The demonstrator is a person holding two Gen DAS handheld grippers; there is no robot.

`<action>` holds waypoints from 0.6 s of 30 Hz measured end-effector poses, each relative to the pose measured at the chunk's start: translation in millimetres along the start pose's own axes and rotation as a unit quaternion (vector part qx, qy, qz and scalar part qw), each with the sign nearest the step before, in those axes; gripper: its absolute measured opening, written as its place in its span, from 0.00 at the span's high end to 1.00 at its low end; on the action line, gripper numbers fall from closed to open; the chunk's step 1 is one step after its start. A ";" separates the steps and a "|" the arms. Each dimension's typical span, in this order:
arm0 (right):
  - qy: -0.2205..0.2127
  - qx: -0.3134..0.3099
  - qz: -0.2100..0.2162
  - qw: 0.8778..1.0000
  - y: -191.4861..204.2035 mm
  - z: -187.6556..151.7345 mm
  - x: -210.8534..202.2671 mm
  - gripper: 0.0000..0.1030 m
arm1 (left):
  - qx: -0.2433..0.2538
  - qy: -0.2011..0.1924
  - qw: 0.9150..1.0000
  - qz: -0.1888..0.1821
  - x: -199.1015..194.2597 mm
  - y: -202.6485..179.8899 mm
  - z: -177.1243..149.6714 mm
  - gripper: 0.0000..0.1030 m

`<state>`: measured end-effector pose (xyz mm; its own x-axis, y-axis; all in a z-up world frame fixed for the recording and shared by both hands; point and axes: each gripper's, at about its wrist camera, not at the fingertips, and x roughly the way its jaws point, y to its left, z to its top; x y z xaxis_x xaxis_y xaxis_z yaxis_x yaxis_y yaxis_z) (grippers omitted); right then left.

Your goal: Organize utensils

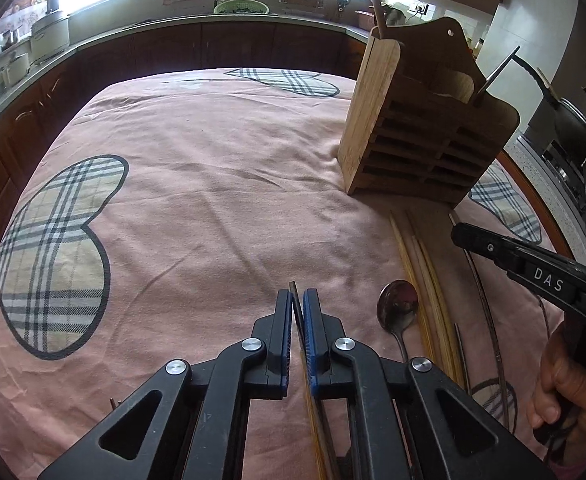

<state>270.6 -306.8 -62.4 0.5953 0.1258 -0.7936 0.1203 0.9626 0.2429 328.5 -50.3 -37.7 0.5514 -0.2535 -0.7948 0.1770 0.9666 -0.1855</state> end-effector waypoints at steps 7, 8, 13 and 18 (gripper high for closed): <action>-0.034 0.009 0.035 0.999 4.3 -9.0 -51.5 0.96 | -0.010 -0.038 0.999 -0.022 -55.8 3.5 -6.5 0.96; -0.039 0.009 0.037 0.999 5.7 -9.8 -58.7 0.96 | -0.011 -0.044 0.999 -0.025 -64.9 3.5 -8.7 0.96; -0.069 0.008 0.042 0.997 15.1 -13.3 -90.8 0.96 | -0.010 -0.071 0.997 -0.033 -107.4 1.9 -21.2 0.96; -0.096 0.006 0.042 0.994 23.8 -15.1 -117.8 0.96 | -0.010 -0.094 0.995 -0.035 -141.7 1.1 -33.6 0.96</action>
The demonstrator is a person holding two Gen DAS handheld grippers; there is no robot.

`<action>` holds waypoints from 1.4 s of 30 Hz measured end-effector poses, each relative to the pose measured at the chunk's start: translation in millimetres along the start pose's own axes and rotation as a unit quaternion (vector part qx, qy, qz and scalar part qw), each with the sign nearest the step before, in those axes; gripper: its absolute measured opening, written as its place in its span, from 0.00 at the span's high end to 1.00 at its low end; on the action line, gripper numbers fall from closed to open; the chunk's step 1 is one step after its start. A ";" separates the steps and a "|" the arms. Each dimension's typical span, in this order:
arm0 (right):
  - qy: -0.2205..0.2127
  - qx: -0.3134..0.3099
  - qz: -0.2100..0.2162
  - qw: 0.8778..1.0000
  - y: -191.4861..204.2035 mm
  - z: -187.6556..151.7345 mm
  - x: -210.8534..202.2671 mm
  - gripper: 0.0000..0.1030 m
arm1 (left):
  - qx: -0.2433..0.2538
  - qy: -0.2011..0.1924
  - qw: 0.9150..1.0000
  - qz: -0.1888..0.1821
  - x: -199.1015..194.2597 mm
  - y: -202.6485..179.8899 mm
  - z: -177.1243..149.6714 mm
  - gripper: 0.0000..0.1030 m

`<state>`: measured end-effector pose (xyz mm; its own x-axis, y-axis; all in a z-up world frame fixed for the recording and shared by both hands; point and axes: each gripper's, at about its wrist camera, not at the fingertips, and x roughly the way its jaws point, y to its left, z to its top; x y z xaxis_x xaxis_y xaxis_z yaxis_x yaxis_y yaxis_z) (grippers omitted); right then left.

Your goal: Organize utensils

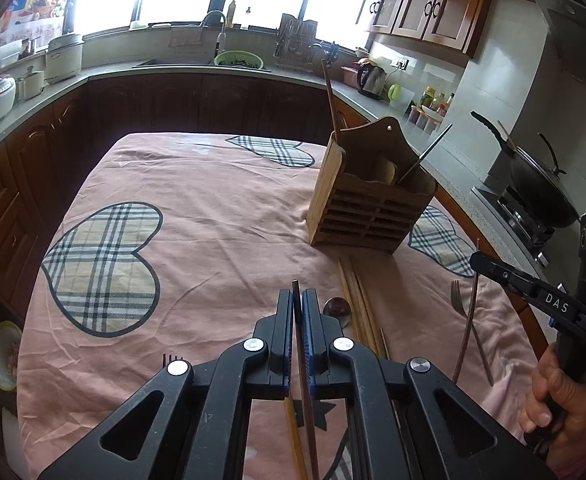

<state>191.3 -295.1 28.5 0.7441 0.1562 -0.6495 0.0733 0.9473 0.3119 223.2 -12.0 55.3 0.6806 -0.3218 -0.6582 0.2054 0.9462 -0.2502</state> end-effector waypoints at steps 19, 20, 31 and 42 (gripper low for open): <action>-0.072 -0.005 -0.003 0.997 5.1 0.8 -74.7 0.96 | 0.003 -0.063 0.998 -0.010 -72.5 -8.2 -3.6 0.97; -0.075 -0.004 -0.003 0.997 4.2 1.8 -76.4 0.96 | 0.004 -0.065 0.998 -0.010 -74.1 -8.6 -2.7 0.97; -0.095 -0.004 -0.002 0.996 3.9 9.7 -86.4 0.96 | 0.003 -0.084 0.996 -0.015 -85.4 -9.5 7.5 0.97; -0.112 -0.002 -0.002 0.994 0.1 26.4 -85.0 0.96 | 0.009 -0.105 0.994 -0.019 -84.5 -13.3 28.6 0.97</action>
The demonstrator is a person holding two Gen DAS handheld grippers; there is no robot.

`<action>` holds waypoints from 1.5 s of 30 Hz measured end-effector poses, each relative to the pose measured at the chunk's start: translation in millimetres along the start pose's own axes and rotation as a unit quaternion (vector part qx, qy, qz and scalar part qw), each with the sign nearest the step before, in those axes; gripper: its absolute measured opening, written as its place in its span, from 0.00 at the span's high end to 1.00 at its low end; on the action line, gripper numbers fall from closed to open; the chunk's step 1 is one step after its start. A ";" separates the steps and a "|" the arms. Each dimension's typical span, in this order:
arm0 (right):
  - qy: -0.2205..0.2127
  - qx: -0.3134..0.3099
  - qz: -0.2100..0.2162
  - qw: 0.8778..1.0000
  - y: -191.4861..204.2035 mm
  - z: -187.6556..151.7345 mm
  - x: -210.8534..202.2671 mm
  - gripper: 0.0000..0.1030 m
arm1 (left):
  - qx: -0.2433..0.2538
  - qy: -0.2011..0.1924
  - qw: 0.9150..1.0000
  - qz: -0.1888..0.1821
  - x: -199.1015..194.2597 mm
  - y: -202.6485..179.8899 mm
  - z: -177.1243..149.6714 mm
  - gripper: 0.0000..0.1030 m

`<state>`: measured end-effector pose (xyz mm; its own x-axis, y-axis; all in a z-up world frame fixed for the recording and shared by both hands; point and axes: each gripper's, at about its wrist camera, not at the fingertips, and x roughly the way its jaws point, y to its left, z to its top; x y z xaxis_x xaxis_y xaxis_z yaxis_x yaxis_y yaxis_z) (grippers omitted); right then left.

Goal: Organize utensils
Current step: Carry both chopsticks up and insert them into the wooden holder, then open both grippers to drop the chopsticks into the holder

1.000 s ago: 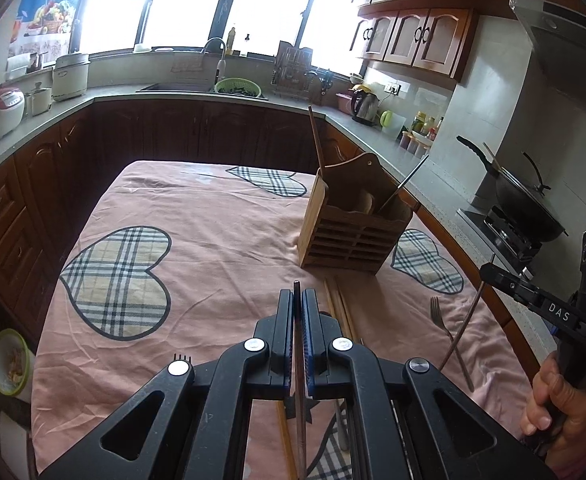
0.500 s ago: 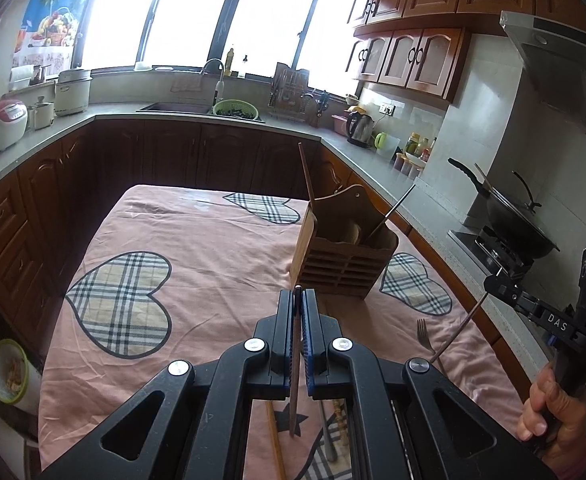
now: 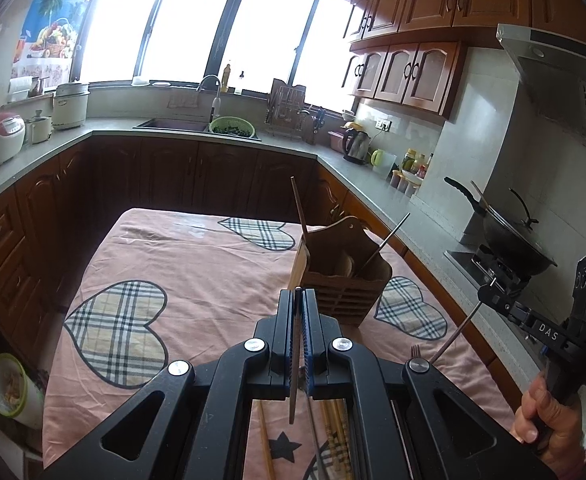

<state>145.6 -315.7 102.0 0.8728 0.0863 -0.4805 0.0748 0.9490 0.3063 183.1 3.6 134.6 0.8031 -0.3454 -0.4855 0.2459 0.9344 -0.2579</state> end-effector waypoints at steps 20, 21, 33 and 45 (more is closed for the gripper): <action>-0.105 0.022 -0.015 0.994 -29.3 107.4 31.1 0.96 | 0.018 -0.090 0.996 -0.011 65.1 -18.7 95.3 0.97; -0.110 0.023 -0.017 0.993 -30.9 112.5 33.9 0.96 | 0.015 -0.093 0.996 -0.012 71.6 -18.8 98.9 0.97; -0.117 0.033 -0.045 0.992 -55.5 119.2 91.9 0.96 | -0.060 -0.071 0.996 -0.003 192.2 5.1 91.3 0.97; -0.084 0.077 -0.042 0.993 -80.0 69.9 142.5 0.96 | -0.074 -0.038 0.997 0.009 263.0 6.6 77.2 0.97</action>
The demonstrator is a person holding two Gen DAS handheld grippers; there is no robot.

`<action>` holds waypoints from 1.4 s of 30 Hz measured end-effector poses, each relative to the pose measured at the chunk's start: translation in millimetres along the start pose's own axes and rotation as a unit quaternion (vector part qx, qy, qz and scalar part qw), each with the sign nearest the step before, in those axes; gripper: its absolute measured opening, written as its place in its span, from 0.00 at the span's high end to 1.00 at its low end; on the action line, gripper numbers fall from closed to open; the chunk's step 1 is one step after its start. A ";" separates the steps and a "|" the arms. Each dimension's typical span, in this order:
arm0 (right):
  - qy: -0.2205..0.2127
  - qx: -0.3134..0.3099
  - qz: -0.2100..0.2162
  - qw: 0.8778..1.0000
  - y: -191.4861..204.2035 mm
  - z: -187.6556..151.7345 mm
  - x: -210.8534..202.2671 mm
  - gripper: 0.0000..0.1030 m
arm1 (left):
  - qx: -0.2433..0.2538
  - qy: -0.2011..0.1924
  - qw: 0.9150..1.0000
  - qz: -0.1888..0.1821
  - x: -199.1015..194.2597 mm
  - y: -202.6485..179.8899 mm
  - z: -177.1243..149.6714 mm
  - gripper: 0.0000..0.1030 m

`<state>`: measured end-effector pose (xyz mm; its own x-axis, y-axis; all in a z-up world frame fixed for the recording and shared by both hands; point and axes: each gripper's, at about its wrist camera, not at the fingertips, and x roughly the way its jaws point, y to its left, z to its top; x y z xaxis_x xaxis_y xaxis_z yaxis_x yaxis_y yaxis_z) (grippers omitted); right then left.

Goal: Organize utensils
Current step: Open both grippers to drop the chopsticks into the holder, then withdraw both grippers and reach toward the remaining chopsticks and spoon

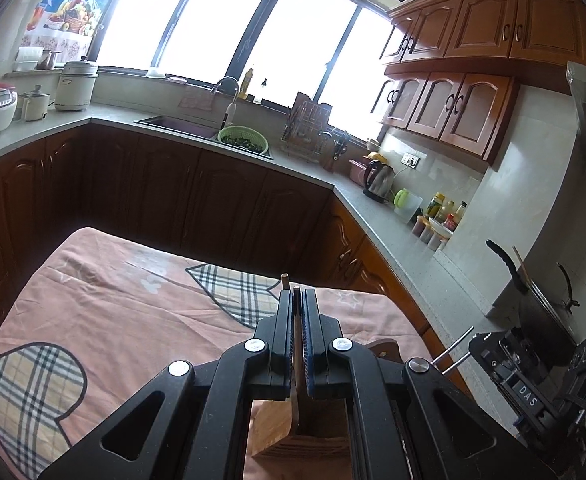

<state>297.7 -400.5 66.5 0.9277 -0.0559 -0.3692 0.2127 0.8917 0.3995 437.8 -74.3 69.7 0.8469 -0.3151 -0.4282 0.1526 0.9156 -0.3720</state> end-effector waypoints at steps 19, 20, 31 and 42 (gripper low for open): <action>0.018 0.005 -0.009 1.000 -4.4 -5.3 10.3 0.96 | 0.024 0.013 1.000 0.011 1.2 -0.2 -12.8 0.95; 0.019 0.005 -0.009 1.000 -4.0 -5.0 10.3 0.96 | 0.024 0.014 1.000 0.011 1.5 0.1 -12.9 0.95; 0.010 0.010 -0.004 1.000 -4.7 -6.9 1.1 0.35 | 0.016 0.009 1.000 0.009 -16.5 8.5 -13.1 0.44; -0.013 0.013 0.003 1.000 2.9 -6.6 -42.6 0.05 | 0.013 0.003 1.000 0.028 -79.1 19.7 -32.8 0.20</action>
<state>256.8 -392.6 77.9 0.9368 -0.0622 -0.3442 0.2143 0.8799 0.4242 357.1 -39.5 69.3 0.8511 -0.2648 -0.4534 0.1185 0.9381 -0.3254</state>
